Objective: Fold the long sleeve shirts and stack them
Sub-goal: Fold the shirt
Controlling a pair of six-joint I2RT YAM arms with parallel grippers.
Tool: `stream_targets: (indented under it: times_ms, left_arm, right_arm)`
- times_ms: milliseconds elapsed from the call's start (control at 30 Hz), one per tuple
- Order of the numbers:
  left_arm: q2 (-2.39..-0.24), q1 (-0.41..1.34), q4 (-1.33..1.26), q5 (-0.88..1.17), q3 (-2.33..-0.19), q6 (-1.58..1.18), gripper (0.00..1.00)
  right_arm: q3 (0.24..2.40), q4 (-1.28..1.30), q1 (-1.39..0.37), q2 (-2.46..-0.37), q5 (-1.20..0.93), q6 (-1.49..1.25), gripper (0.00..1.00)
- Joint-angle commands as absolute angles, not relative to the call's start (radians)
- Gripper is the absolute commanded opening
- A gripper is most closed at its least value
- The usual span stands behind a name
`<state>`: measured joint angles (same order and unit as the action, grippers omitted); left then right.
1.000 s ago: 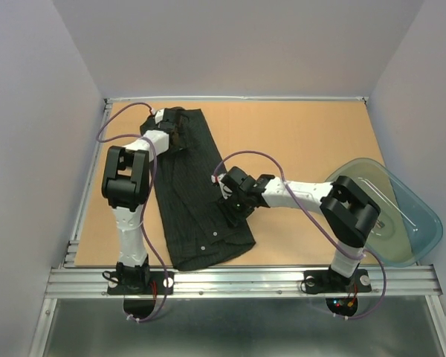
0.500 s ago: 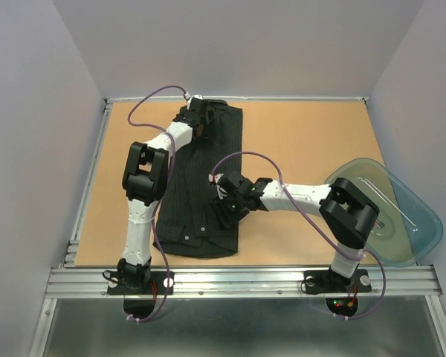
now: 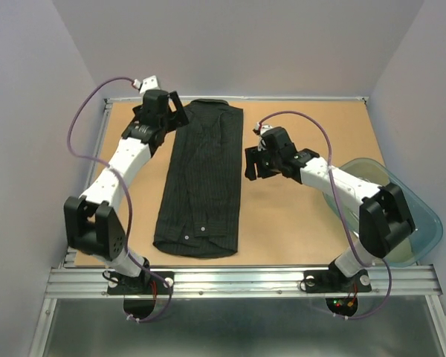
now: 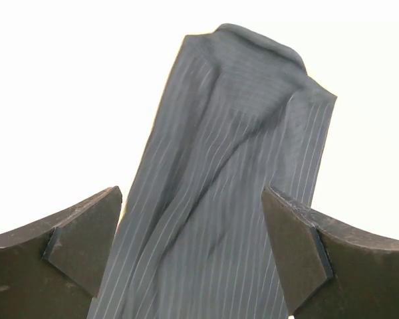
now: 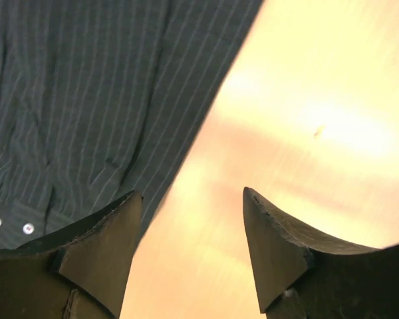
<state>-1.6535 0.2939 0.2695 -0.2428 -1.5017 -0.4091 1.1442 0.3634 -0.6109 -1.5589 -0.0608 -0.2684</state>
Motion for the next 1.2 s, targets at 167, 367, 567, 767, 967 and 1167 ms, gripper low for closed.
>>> stream_targets:
  times_ms: [167, 367, 567, 767, 967, 1167]
  left_arm:
    - [-1.355, 0.302, 0.21, -0.086, -0.913, -0.578, 0.99]
    - [-1.316, 0.311, 0.143, 0.032, -0.73, -0.635, 0.99]
    - [-1.331, 0.318, 0.077, 0.077, -0.661, -0.689, 0.99]
    - [-1.393, 0.368, 0.043, 0.095, -0.649, -0.724, 0.99]
    - [-1.431, 0.442, 0.008, 0.117, -0.663, -0.778, 0.99]
    - [-1.457, 0.494, 0.005, 0.129, -0.706, -0.819, 0.99]
  right_arm:
    - [1.39, 0.284, -0.548, -1.747, -0.133, -0.216, 0.6]
    - [1.522, 0.232, -0.546, -1.926, -0.189, -0.224, 0.45]
    - [1.592, 0.209, -0.546, -2.048, -0.186, -0.221, 0.22]
    - [1.603, 0.195, -0.545, -2.141, -0.141, -0.215, 0.2]
    - [1.612, 0.192, -0.503, -2.198, -0.104, -0.207, 0.15]
    - [1.666, 0.193, -0.417, -2.235, -0.078, -0.176, 0.15]
